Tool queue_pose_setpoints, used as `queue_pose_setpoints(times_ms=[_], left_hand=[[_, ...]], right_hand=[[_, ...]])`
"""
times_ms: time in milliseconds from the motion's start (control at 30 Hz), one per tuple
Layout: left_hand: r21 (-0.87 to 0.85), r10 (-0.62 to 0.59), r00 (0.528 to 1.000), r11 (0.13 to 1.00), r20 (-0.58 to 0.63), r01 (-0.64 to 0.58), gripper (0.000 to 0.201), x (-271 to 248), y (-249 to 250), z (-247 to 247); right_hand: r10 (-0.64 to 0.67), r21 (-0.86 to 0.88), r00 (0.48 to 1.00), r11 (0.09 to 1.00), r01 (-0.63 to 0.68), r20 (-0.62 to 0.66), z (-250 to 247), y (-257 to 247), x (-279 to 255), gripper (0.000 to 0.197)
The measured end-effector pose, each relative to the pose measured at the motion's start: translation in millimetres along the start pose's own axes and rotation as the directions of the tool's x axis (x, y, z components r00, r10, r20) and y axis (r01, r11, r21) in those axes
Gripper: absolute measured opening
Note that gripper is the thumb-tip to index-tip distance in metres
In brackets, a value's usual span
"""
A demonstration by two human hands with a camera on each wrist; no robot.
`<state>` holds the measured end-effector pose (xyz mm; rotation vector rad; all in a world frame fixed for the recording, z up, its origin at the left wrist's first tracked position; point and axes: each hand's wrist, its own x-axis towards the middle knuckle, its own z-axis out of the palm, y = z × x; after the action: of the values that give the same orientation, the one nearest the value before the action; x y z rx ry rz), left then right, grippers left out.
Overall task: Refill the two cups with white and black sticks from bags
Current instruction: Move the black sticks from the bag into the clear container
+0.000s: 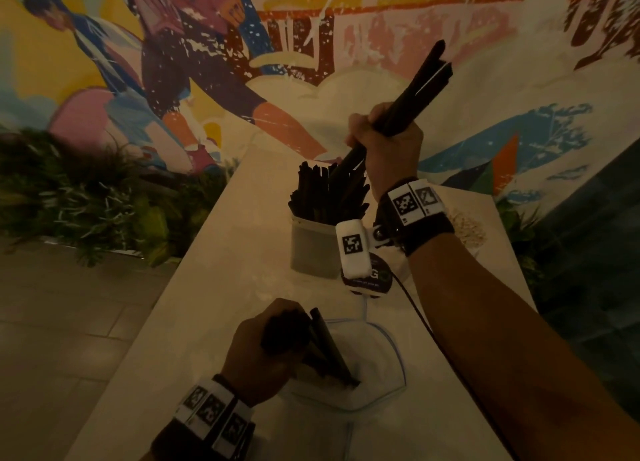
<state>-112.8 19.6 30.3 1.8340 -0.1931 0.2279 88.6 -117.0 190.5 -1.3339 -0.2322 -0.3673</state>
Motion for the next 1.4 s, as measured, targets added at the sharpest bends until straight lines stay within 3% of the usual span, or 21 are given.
queue_pose_setpoints(times_ms=[133, 333, 467, 567, 700, 833, 1000, 1067, 1167, 1233, 1333, 1400], left_hand=[[0.002, 0.004, 1.0, 1.0, -0.006, -0.004, 0.026, 0.7, 1.5, -0.1], [0.021, -0.005, 1.0, 1.0, -0.002, 0.005, 0.029, 0.8, 1.5, -0.9], [0.013, 0.004, 1.0, 1.0, 0.007, -0.004, 0.026, -0.8, -0.4, -2.0], [0.011, 0.001, 1.0, 1.0, 0.01, -0.001, 0.028, 0.3, 0.0, -2.2], [0.008, -0.011, 1.0, 1.0, 0.007, 0.011, 0.028, 0.8, -0.6, -2.3], [0.014, -0.004, 1.0, 1.0, 0.004, 0.004, 0.032, 0.2, -2.5, -2.0], [0.019, -0.013, 1.0, 1.0, 0.005, 0.013, 0.031, 0.2, -3.3, -1.9], [0.013, -0.006, 1.0, 1.0, 0.002, 0.006, 0.031, -0.7, -2.7, -2.1], [0.003, -0.006, 1.0, 1.0, 0.002, 0.006, 0.026, -0.2, -0.9, -1.7], [-0.007, -0.013, 1.0, 1.0, 0.005, 0.013, 0.025, 0.4, -0.7, -1.6], [0.004, -0.012, 1.0, 1.0, 0.007, 0.012, 0.028, 1.0, -1.1, -1.3], [0.008, -0.006, 1.0, 1.0, 0.003, 0.006, 0.029, 1.5, -2.5, -0.8]], right_hand=[[0.015, 0.007, 1.0, 1.0, -0.015, -0.005, 1.1, -3.3, 8.4, 0.025], [0.21, -0.398, 0.97, 0.906, -0.145, 0.125, -3.5, 40.8, 7.5, 0.025], [0.166, -0.486, 0.984, 0.866, -0.115, 0.062, -3.4, 45.0, 14.5, 0.024], [0.231, -0.619, 0.964, 0.778, -0.103, 0.13, -3.0, 49.8, 16.2, 0.029], [0.159, -0.609, 0.984, 0.789, -0.077, 0.082, -3.6, 52.8, 17.9, 0.026], [0.133, -0.62, 0.979, 0.785, -0.007, 0.157, -2.7, 56.6, 17.8, 0.018], [0.304, -0.764, 0.934, 0.643, -0.055, 0.189, -6.7, 71.4, 10.4, 0.021], [0.272, -0.752, 0.951, 0.655, -0.071, 0.148, -5.9, 70.0, 9.0, 0.026], [0.194, -0.682, 0.974, 0.729, -0.063, 0.118, -2.3, 60.6, 10.8, 0.061], [0.098, -0.598, 0.989, 0.801, -0.012, 0.112, 0.1, 52.2, 13.9, 0.071], [-0.076, -0.544, 0.994, 0.832, 0.105, 0.077, 0.9, 48.1, 16.8, 0.059], [-0.024, -0.674, 0.992, 0.732, 0.103, 0.125, 1.7, 55.7, 20.5, 0.043]])
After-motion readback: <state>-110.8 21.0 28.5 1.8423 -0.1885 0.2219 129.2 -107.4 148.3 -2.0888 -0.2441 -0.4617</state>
